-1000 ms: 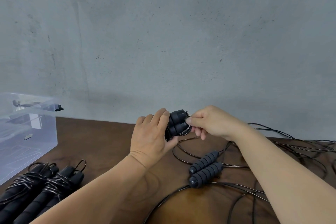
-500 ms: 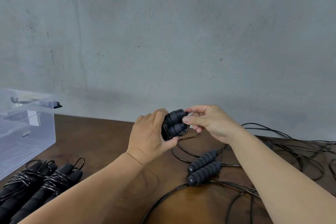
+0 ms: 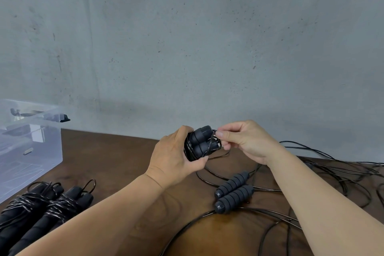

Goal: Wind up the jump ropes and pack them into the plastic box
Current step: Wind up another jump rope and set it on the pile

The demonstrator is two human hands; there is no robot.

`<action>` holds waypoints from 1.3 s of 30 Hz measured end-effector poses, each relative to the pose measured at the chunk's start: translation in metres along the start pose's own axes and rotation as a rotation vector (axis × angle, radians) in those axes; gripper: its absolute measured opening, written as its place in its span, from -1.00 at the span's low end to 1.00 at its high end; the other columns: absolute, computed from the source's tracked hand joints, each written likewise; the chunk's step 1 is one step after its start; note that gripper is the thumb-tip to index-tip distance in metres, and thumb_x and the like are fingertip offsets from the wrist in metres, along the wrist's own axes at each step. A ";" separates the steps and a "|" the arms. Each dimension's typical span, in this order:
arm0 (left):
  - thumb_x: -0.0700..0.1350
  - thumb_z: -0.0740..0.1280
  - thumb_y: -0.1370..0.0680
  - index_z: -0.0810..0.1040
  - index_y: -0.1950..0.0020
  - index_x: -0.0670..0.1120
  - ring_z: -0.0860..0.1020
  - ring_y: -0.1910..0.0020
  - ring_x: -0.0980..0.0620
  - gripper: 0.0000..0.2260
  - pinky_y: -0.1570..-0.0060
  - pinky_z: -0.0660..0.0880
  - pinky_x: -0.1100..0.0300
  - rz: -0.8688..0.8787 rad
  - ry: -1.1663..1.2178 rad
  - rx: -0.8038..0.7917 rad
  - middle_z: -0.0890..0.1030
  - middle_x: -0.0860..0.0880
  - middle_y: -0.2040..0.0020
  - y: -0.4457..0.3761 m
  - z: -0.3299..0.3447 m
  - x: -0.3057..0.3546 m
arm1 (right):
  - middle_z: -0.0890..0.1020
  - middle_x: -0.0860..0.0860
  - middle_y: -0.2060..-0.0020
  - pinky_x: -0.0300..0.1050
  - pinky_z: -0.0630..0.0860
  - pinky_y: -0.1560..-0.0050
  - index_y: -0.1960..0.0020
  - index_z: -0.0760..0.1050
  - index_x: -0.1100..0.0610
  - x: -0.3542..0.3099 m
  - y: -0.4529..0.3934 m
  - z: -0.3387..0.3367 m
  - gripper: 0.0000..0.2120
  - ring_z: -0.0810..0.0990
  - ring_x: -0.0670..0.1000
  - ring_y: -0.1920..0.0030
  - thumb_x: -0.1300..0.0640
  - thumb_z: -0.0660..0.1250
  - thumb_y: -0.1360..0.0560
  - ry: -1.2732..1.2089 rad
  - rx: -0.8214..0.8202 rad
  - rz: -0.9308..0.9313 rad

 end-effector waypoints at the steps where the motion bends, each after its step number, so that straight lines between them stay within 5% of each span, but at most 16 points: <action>1: 0.26 0.44 -0.32 0.38 -0.16 0.02 0.53 0.16 0.06 -0.45 0.20 0.36 0.21 -0.007 0.012 -0.013 0.48 0.20 0.15 0.001 0.002 -0.001 | 0.65 0.05 0.36 -0.16 0.55 0.14 0.04 0.66 0.18 -0.001 0.000 -0.001 -0.78 0.59 0.00 0.31 0.14 0.53 -0.34 0.064 0.002 -0.008; 8: 0.24 0.46 -0.32 0.39 -0.16 0.03 0.54 0.14 0.04 -0.47 0.21 0.34 0.21 -0.014 -0.009 -0.012 0.52 0.17 0.13 0.001 0.006 -0.002 | 0.61 -0.07 0.44 -0.24 0.45 0.40 0.16 0.62 0.10 -0.012 -0.001 -0.003 -0.95 0.51 -0.13 0.48 0.17 0.49 -0.45 0.436 0.180 -0.118; 17: 0.23 0.45 -0.34 0.41 -0.16 -0.01 0.53 0.19 0.05 -0.48 0.23 0.37 0.19 0.031 -0.014 -0.009 0.50 0.16 0.16 -0.007 0.005 0.005 | 0.60 -0.05 0.34 -0.38 0.41 0.38 0.17 0.51 0.03 -0.020 -0.001 -0.004 -0.88 0.49 -0.18 0.42 0.23 0.37 -0.47 0.621 0.402 -0.262; 20: 0.22 0.46 -0.35 0.41 -0.17 -0.02 0.49 0.22 0.07 -0.47 0.23 0.36 0.20 0.032 -0.022 -0.038 0.48 0.16 0.17 -0.009 0.005 0.006 | 0.65 -0.09 0.32 -0.43 0.40 0.39 0.06 0.65 0.02 -0.016 -0.006 -0.003 -0.85 0.58 -0.21 0.37 0.22 0.35 -0.51 0.584 0.318 -0.193; 24: 0.22 0.46 -0.36 0.39 -0.19 0.00 0.50 0.16 0.07 -0.46 0.15 0.44 0.15 0.012 0.016 -0.096 0.47 0.17 0.13 -0.004 0.009 0.006 | 0.55 -0.07 0.53 -0.32 0.38 0.48 -0.01 0.65 0.18 -0.001 -0.011 -0.012 -0.85 0.46 -0.14 0.53 0.30 0.34 -0.50 0.376 0.192 0.016; 32: 0.19 0.48 -0.36 0.35 -0.20 0.04 0.51 0.12 0.09 -0.47 0.10 0.44 0.18 -0.017 0.121 -0.166 0.54 0.14 0.09 0.002 0.016 0.009 | 0.65 0.18 0.24 -0.29 0.62 0.31 -0.10 0.56 0.40 0.020 0.003 -0.010 -0.78 0.68 -0.03 0.28 0.42 0.29 -0.47 -0.411 -0.346 0.359; 36: 0.18 0.48 -0.36 0.34 -0.19 0.06 0.53 0.13 0.10 -0.48 0.12 0.46 0.19 -0.032 0.138 -0.212 0.54 0.15 0.08 0.005 0.020 0.008 | 0.65 0.18 0.29 -0.31 0.60 0.38 0.05 0.66 0.31 0.027 0.002 -0.011 -0.79 0.68 -0.02 0.31 0.39 0.37 -0.33 -0.318 -0.347 0.338; 39: 0.18 0.49 -0.35 0.32 -0.15 0.09 0.55 0.15 0.10 -0.49 0.13 0.48 0.19 -0.061 0.167 -0.235 0.55 0.14 0.12 0.007 0.022 0.004 | 0.64 0.12 0.32 -0.35 0.54 0.42 -0.03 0.57 0.31 0.026 -0.003 -0.009 -0.82 0.64 -0.07 0.35 0.40 0.30 -0.44 -0.202 -0.334 0.274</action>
Point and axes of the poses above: each hand's wrist, its own y-axis away from the middle knuckle, its own z-axis out of the palm, x = y × z, the point moved 8 cm from there along -y, towards the middle knuckle
